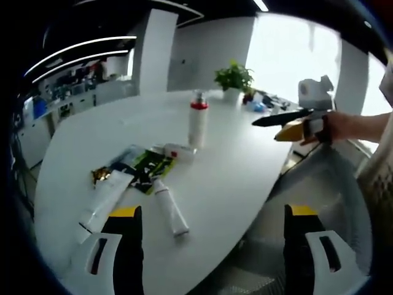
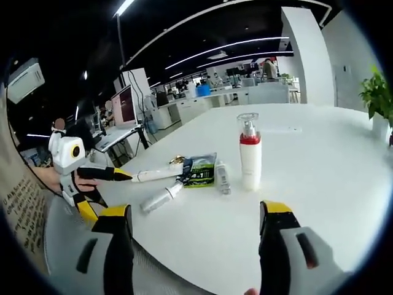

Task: Arrange the skincare products in the storage area until every visible bottle or jar stands upright without overlapping.

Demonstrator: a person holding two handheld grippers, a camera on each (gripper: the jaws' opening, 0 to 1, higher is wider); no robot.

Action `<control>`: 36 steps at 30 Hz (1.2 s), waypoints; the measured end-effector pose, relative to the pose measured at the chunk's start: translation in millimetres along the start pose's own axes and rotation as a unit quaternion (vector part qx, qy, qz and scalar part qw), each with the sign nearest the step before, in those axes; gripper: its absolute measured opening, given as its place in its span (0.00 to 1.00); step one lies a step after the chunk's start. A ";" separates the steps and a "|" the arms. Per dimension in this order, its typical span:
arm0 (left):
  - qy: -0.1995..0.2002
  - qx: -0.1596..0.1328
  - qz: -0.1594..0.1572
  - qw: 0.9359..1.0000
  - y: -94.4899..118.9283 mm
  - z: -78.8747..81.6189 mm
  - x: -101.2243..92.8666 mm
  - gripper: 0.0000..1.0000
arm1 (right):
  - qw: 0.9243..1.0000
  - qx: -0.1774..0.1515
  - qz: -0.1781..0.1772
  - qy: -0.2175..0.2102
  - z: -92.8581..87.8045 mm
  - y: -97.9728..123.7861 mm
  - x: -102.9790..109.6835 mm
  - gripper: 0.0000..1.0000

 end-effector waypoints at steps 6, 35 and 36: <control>0.008 -0.004 0.006 1.000 0.6 0.4 1.8 0.93 | 1.000 0.006 0.002 0.015 7.0 -11.9 -3.1 0.81; 0.033 -0.003 0.004 0.999 -1.2 -3.2 5.8 0.93 | 0.990 0.098 0.036 0.099 3.2 -114.9 -12.3 0.63; 0.034 -0.003 0.004 0.999 -1.3 -3.4 5.9 0.93 | 0.989 0.100 0.036 0.101 2.2 -117.2 -12.3 0.62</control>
Point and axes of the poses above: the point that each gripper's makers call its tool centre point, and the gripper's own axes: y roughly backward along the fingers, x roughly to its left, z roughly out of its top, the point moved 10 cm from there along y, roughly backward along the fingers, and after that the axes turned 9 degrees about -x, right-handed, at the moved point
